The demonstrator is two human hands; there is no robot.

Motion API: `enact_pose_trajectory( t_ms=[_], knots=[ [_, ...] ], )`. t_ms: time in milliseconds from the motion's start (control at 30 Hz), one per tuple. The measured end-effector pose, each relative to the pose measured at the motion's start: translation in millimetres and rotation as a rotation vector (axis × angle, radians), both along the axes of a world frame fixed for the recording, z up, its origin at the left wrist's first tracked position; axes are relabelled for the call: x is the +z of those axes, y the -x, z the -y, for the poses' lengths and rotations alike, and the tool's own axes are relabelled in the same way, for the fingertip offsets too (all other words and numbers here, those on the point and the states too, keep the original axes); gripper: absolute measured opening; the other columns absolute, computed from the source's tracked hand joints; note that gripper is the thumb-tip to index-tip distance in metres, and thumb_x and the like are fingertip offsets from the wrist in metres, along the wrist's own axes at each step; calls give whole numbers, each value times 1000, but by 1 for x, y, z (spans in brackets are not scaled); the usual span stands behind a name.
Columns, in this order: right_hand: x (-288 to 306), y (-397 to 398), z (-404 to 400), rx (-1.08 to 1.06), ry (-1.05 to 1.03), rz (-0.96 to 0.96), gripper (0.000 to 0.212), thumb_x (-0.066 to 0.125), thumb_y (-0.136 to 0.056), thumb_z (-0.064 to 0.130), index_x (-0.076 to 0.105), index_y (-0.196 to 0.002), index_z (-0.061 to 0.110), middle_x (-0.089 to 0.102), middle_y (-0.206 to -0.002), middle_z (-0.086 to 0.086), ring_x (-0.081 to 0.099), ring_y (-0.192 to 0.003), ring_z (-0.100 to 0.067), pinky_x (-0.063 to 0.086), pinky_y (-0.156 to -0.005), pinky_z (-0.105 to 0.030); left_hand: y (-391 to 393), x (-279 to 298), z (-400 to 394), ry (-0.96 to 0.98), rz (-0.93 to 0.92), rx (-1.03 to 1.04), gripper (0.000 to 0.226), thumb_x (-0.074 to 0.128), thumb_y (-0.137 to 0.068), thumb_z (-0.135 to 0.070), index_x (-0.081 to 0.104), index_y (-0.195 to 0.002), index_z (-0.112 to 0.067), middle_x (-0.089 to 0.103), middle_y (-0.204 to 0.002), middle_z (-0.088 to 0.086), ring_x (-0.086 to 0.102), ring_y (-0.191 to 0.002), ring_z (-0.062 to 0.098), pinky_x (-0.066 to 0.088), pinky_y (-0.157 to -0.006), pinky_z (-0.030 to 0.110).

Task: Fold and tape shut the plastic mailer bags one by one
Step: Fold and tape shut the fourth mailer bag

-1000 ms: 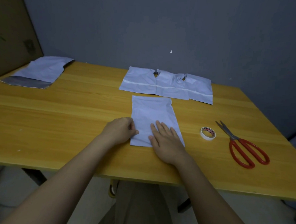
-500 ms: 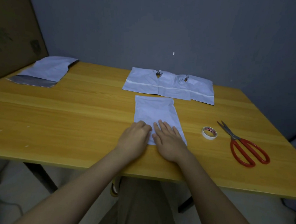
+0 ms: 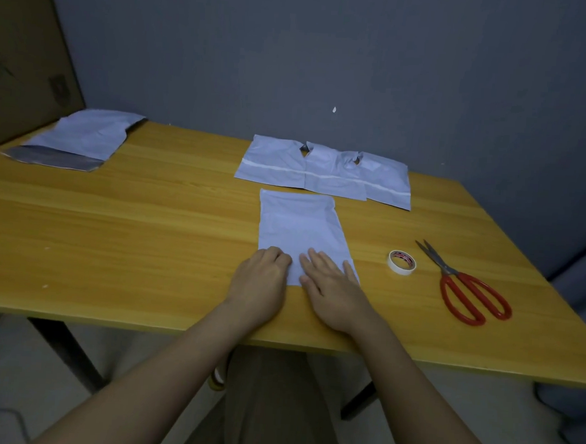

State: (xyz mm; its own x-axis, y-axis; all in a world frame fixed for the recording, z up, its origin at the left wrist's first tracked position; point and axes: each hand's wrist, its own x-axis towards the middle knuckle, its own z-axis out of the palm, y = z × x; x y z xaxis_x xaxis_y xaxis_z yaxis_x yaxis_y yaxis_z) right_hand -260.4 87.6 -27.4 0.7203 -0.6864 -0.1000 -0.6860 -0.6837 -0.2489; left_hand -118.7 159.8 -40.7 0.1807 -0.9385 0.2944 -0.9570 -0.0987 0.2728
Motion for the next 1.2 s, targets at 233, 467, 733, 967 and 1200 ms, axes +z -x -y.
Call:
enact_pose_trajectory(
  t_ms=[233,467,733,967,1200],
  knots=[
    [3,35,9,-259,20,-74,51,12,-103,44,7,-152,33,-2,-160,12,-5,-147,-8,-10,-116,-48,1,1,-1,-35,57,52,33,35,-98,-22,45,-129,-20,45,-130,1,44,-119,23,37,-90,33],
    [2,49,19,-372,328,391,37,42,-96,23,58,-128,10,55,-133,-8,42,-128,-29,31,-104,-39,-3,6,-6,-114,-23,8,36,32,-100,-28,40,-135,-23,40,-139,-2,36,-127,20,32,-100,34],
    [13,63,52,-654,262,200,27,48,-94,18,57,-119,13,58,-121,-8,37,-119,-30,28,-94,-38,-8,34,-2,-394,-346,25,45,50,-89,-29,37,-132,-26,24,-143,0,16,-136,22,20,-108,34],
    [26,42,47,-459,-22,862,28,58,-91,7,62,-115,19,63,-85,11,58,-102,-1,42,-88,-15,-10,48,11,-162,-542,-33,40,51,-93,-19,43,-132,-25,31,-138,2,24,-132,22,24,-105,29],
    [44,4,11,-167,-279,1200,38,63,-86,-5,59,-113,20,66,-89,-1,62,-86,1,47,-81,-13,-6,67,21,259,-592,-173,35,60,-92,-23,56,-127,-20,53,-122,-6,49,-114,10,38,-95,21]
  ],
)
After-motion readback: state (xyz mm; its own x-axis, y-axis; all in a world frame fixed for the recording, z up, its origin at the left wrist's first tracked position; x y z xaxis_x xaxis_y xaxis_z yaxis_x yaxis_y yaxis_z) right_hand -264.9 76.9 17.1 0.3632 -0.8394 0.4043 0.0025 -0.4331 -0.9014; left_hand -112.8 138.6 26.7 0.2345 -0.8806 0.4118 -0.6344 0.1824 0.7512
